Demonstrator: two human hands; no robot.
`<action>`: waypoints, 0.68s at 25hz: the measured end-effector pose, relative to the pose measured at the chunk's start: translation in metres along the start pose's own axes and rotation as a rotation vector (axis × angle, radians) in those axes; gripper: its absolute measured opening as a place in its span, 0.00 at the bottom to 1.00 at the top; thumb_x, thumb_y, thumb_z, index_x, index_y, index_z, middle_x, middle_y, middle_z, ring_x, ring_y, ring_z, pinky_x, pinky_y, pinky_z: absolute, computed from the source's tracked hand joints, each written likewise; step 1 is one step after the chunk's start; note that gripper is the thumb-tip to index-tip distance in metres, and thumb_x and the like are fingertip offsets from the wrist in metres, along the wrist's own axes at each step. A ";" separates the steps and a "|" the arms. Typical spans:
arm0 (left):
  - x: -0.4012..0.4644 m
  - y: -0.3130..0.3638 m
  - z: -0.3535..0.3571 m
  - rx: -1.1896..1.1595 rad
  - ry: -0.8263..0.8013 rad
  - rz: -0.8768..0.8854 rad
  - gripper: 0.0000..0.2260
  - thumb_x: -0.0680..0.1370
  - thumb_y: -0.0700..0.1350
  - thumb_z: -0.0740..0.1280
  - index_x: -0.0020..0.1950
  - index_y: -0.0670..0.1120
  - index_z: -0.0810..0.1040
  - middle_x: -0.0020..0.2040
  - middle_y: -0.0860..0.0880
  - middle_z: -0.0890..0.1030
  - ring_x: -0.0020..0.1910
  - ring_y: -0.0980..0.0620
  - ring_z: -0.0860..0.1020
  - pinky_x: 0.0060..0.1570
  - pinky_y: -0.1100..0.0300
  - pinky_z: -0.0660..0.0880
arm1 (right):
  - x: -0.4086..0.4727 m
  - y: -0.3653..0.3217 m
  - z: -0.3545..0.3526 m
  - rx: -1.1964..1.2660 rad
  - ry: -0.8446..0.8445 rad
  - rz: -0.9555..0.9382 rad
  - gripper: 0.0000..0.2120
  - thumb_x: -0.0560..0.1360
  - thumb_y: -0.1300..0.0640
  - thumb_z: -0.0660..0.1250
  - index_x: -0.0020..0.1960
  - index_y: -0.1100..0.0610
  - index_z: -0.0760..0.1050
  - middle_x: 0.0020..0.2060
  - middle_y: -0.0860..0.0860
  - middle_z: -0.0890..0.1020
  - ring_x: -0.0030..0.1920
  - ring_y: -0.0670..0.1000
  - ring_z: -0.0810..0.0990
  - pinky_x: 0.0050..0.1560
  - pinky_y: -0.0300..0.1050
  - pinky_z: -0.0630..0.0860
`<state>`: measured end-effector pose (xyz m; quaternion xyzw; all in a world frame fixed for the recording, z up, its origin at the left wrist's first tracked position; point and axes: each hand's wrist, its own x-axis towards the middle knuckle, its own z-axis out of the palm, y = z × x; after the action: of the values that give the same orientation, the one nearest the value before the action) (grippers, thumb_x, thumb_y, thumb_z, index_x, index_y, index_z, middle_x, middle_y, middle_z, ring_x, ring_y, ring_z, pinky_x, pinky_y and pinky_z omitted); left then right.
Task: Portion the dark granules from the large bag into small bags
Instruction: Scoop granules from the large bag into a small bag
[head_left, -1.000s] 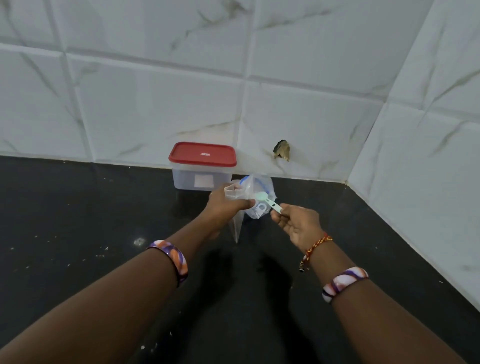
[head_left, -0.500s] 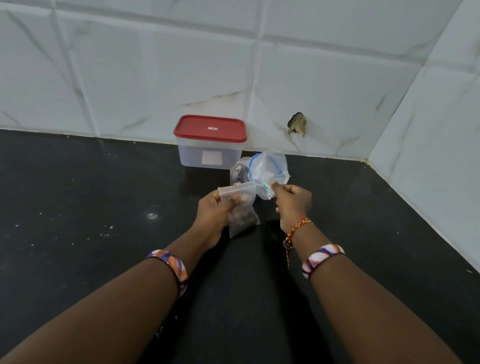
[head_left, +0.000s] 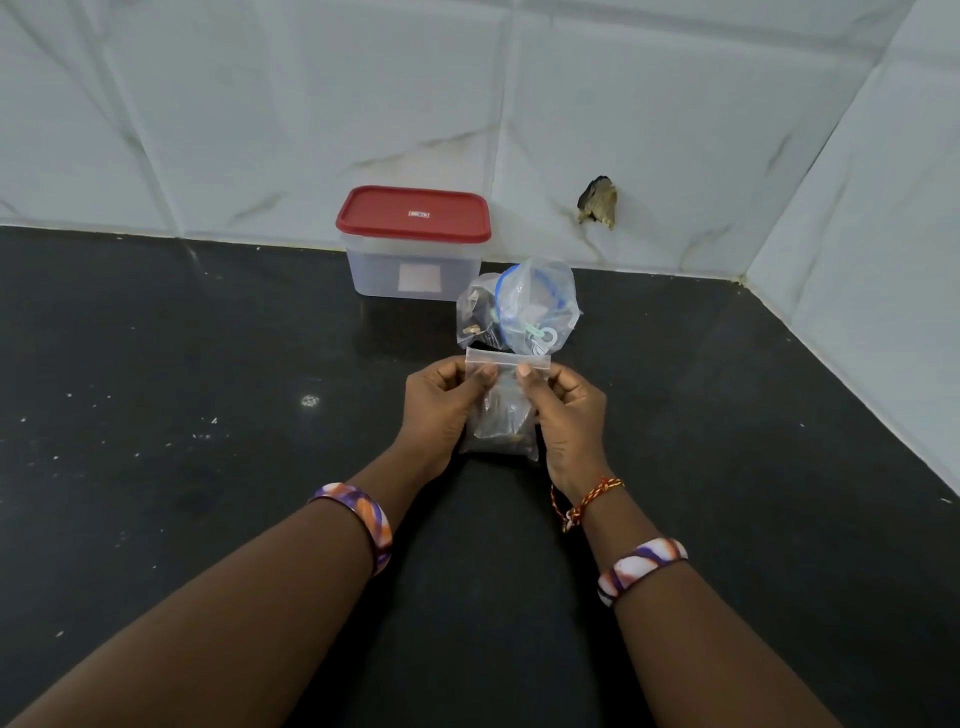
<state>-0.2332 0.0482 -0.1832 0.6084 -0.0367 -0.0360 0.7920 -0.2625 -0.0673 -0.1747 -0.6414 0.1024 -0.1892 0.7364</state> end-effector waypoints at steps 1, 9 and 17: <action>-0.001 0.000 -0.001 -0.001 -0.007 -0.001 0.03 0.75 0.37 0.68 0.42 0.42 0.81 0.35 0.49 0.83 0.34 0.54 0.81 0.40 0.58 0.81 | 0.000 0.000 0.000 -0.002 -0.003 0.004 0.06 0.72 0.64 0.70 0.38 0.54 0.80 0.30 0.47 0.82 0.34 0.44 0.81 0.38 0.41 0.81; -0.002 -0.001 -0.005 -0.003 -0.047 -0.020 0.04 0.76 0.35 0.65 0.45 0.41 0.79 0.40 0.44 0.81 0.38 0.52 0.81 0.43 0.56 0.81 | 0.002 0.004 0.001 -0.100 -0.106 0.000 0.06 0.73 0.63 0.68 0.40 0.54 0.79 0.34 0.50 0.81 0.33 0.42 0.79 0.38 0.39 0.80; -0.006 -0.001 -0.002 -0.001 0.005 0.016 0.05 0.75 0.34 0.66 0.44 0.41 0.80 0.36 0.47 0.83 0.35 0.55 0.81 0.38 0.61 0.81 | 0.005 0.005 -0.003 -0.011 -0.085 0.051 0.07 0.71 0.65 0.70 0.40 0.55 0.79 0.34 0.50 0.82 0.35 0.44 0.81 0.41 0.43 0.81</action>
<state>-0.2390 0.0509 -0.1849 0.6079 -0.0395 -0.0283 0.7925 -0.2585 -0.0715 -0.1799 -0.6500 0.0885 -0.1424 0.7412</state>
